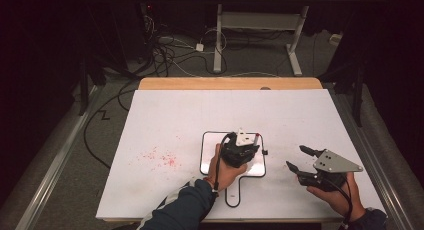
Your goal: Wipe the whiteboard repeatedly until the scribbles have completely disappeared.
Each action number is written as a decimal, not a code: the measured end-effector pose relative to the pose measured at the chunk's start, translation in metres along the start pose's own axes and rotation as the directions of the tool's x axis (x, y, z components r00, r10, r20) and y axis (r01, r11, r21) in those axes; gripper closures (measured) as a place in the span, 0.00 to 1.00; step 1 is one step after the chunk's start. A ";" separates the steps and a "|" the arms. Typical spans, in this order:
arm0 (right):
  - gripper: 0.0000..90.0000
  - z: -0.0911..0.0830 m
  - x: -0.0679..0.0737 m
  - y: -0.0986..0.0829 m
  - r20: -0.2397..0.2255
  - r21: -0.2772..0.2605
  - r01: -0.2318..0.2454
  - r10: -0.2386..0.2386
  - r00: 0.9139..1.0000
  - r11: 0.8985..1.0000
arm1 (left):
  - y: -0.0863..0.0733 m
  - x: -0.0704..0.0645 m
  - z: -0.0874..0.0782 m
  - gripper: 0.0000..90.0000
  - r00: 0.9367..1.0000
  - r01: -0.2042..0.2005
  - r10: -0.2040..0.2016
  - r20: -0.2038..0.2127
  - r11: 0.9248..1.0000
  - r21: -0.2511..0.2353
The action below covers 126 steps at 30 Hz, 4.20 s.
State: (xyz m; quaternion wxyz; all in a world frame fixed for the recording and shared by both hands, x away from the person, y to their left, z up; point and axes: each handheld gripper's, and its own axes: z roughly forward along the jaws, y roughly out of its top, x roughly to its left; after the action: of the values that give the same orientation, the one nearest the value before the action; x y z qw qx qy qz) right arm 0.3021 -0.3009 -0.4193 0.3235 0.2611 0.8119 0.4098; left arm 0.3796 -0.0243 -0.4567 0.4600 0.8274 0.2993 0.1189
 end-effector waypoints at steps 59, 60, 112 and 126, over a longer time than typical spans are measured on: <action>0.40 0.001 0.002 0.001 0.002 0.005 0.014 -0.014 1.000 1.000 | -0.039 0.063 -0.059 0.88 0.989 0.067 -0.069 -0.131 0.997 -0.024; 0.40 0.001 0.003 0.001 0.003 0.006 0.016 -0.016 1.000 1.000 | -0.038 0.062 -0.056 0.88 0.990 0.066 -0.069 -0.124 0.997 -0.026; 0.40 0.002 0.003 0.001 0.006 0.010 0.012 -0.012 1.000 1.000 | -0.057 0.049 -0.086 0.87 0.997 0.034 -0.033 -0.070 0.999 0.011; 0.39 0.004 0.004 0.001 0.002 0.014 0.017 -0.017 1.000 1.000 | -0.063 0.053 -0.092 0.87 0.996 0.073 -0.073 -0.051 0.997 -0.007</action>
State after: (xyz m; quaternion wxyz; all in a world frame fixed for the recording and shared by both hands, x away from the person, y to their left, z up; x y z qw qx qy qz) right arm 0.3027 -0.2954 -0.4217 0.3263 0.2567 0.8165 0.4011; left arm 0.3543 0.0965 -0.4633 0.4583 0.8115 0.3407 0.1241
